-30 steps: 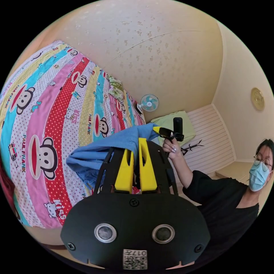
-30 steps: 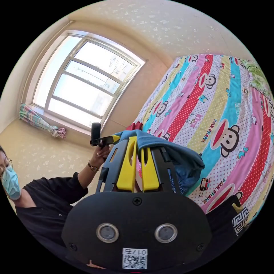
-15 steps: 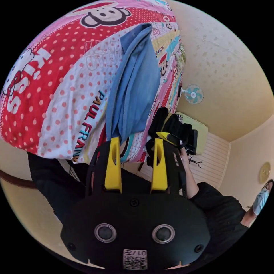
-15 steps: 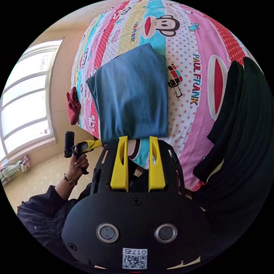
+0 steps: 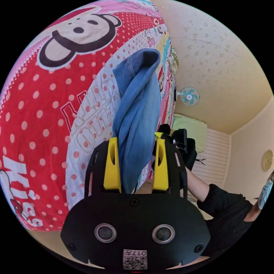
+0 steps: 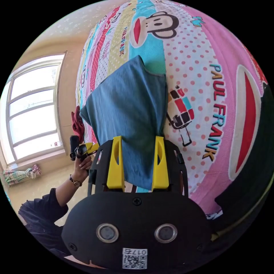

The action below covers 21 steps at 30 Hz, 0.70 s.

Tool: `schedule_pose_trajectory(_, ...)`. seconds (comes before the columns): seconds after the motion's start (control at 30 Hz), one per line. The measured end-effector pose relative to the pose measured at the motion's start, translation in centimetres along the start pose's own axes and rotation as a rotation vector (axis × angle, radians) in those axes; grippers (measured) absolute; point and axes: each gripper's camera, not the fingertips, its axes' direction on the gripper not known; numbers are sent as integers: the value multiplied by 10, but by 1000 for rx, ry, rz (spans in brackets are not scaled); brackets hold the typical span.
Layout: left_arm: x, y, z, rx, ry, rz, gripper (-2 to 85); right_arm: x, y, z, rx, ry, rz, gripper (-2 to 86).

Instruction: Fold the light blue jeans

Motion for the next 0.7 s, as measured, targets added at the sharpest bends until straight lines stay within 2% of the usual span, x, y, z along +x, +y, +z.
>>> schedule_pose_trajectory(0.07,1,8,5,67,-35,-13,155,9,16,-3,116,-45,39,137)
schedule_pose_trajectory(0.13,3,15,6,87,-77,-38,128,15,27,-3,135,-113,74,118)
schedule_pose_trajectory(0.2,1,18,6,57,-3,-84,109,18,35,-3,76,-279,91,95)
schedule_pose_trajectory(0.27,0,21,3,-43,145,-115,88,5,40,-6,21,-358,49,88)
schedule_pose_trajectory(0.4,29,34,-37,-166,87,-27,82,-73,52,-11,-155,-211,-134,82)
schedule_pose_trajectory(0.53,56,55,-136,-182,83,41,81,-156,58,-6,-238,-228,-263,79)
schedule_pose_trajectory(0.7,74,80,-287,18,148,83,80,-290,29,20,-215,-438,-392,79)
